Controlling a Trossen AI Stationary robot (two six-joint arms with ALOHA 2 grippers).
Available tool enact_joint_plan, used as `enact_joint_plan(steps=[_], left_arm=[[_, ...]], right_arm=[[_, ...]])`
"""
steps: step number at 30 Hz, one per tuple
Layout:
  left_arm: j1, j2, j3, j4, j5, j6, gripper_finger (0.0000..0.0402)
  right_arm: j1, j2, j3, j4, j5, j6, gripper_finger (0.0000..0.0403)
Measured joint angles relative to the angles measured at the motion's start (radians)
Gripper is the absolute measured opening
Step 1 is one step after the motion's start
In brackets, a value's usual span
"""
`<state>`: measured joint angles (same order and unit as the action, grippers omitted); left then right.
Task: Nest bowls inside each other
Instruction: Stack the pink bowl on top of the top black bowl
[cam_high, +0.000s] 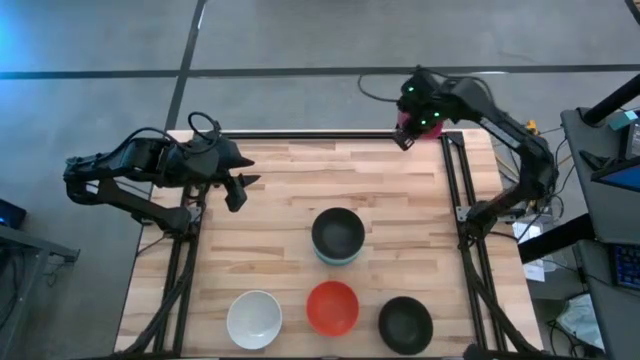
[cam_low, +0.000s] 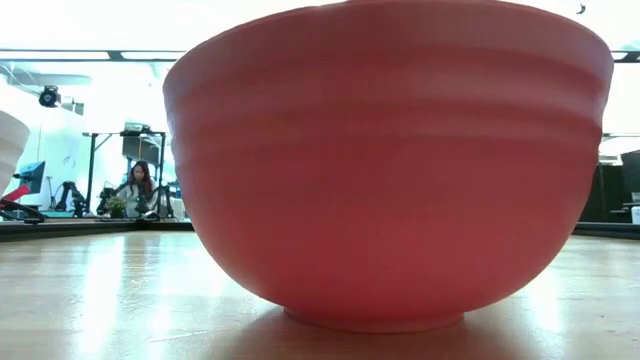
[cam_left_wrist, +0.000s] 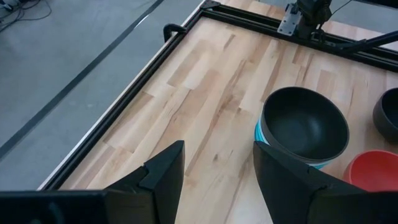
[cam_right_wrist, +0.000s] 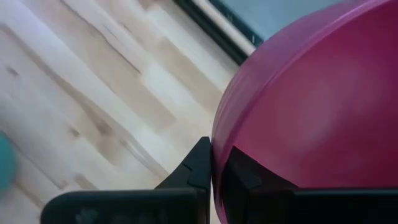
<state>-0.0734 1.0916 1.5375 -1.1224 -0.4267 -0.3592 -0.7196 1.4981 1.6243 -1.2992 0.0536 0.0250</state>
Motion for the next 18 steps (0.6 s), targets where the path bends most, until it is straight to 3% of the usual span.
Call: enact_joint_plan(steps=[8,18], left_arm=[[0.000,0.000,0.000,0.000,0.000,0.004,0.0176],[0.000,0.000,0.000,0.000,0.000,0.004,0.0176]], right_arm=[[0.146,-0.105,0.104,-0.014,-0.008,-0.050,0.0013],[0.555,-0.104,0.217,0.000,-0.008,-0.269,0.0013]])
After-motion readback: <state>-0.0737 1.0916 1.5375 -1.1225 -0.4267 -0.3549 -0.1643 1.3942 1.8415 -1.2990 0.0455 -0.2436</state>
